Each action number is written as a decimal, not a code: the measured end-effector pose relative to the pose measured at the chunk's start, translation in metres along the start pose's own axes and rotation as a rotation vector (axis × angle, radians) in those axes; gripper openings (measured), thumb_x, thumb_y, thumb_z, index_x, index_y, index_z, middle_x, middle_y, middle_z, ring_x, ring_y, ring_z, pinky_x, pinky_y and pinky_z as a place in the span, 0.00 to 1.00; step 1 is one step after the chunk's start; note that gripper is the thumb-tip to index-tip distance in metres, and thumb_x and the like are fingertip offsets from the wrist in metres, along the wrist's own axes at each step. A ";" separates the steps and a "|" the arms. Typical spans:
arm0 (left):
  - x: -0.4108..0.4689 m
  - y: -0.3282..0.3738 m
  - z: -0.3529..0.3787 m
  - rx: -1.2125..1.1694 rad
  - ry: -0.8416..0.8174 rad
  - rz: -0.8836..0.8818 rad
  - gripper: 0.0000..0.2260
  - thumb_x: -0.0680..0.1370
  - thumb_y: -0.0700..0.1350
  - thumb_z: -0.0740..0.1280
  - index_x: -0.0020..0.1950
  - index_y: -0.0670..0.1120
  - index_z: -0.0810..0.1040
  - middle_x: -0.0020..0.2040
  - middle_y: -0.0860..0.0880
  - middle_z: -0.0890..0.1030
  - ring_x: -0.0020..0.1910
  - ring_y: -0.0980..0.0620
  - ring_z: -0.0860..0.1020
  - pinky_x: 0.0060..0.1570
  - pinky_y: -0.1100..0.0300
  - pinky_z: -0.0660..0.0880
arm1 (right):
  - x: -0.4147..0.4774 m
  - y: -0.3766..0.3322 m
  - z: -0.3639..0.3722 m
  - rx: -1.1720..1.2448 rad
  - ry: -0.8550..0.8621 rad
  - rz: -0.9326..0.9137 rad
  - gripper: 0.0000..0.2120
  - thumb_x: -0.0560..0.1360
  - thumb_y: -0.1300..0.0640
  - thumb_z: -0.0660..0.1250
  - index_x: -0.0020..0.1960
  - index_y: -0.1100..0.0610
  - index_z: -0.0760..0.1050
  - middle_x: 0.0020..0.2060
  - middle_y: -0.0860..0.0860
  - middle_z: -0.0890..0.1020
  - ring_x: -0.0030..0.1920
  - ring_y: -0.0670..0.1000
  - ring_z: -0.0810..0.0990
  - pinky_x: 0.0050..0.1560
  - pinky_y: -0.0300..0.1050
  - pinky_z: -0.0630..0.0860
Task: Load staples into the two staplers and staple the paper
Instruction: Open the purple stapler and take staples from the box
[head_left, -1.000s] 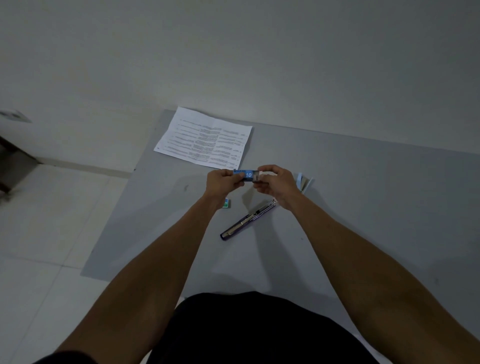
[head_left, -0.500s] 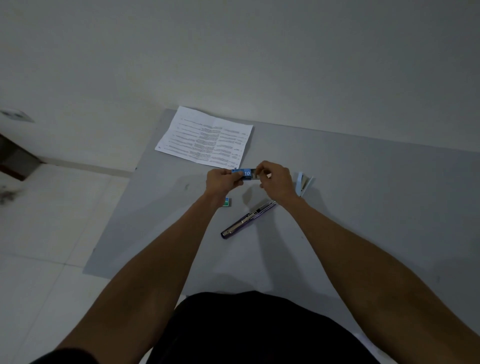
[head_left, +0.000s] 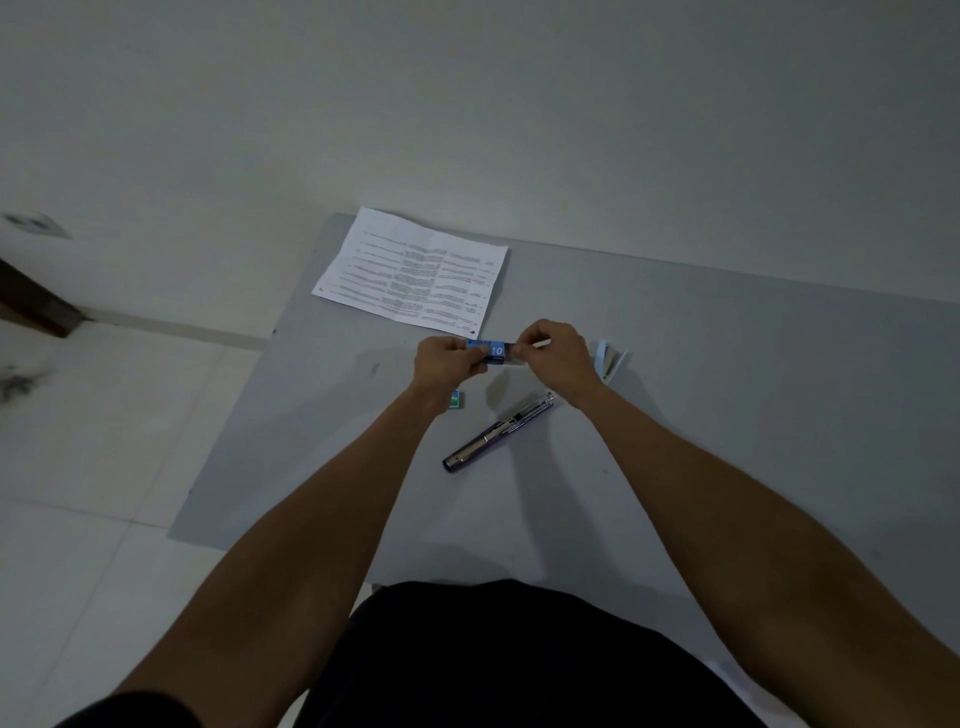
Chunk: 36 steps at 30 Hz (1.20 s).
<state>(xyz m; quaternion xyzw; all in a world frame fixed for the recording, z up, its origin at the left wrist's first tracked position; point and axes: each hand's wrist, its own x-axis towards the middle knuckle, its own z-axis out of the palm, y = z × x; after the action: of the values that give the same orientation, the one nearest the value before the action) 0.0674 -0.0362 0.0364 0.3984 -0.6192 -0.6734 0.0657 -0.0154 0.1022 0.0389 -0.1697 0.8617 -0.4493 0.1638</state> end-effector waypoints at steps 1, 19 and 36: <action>0.000 0.000 -0.001 -0.003 0.004 -0.003 0.06 0.72 0.36 0.73 0.38 0.38 0.78 0.38 0.40 0.81 0.33 0.50 0.81 0.41 0.62 0.81 | 0.001 -0.002 -0.003 0.087 0.035 0.051 0.01 0.71 0.63 0.69 0.41 0.58 0.78 0.42 0.53 0.83 0.42 0.51 0.81 0.41 0.37 0.76; -0.012 0.009 -0.017 -0.194 -0.002 0.003 0.12 0.71 0.33 0.73 0.44 0.41 0.70 0.43 0.38 0.81 0.34 0.46 0.83 0.35 0.61 0.82 | -0.015 -0.017 0.008 0.967 -0.102 0.547 0.01 0.74 0.69 0.68 0.44 0.66 0.77 0.39 0.59 0.80 0.37 0.51 0.79 0.38 0.38 0.82; -0.015 -0.034 -0.054 0.018 0.157 -0.106 0.12 0.69 0.36 0.76 0.43 0.45 0.74 0.48 0.35 0.81 0.39 0.46 0.83 0.44 0.51 0.82 | -0.023 -0.022 0.059 0.637 -0.177 0.575 0.08 0.74 0.71 0.63 0.51 0.70 0.78 0.34 0.59 0.79 0.33 0.53 0.79 0.36 0.40 0.82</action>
<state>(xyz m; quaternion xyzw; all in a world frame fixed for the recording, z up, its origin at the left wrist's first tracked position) 0.1246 -0.0619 0.0178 0.4829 -0.5964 -0.6368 0.0747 0.0334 0.0584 0.0281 0.0983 0.6751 -0.6124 0.3995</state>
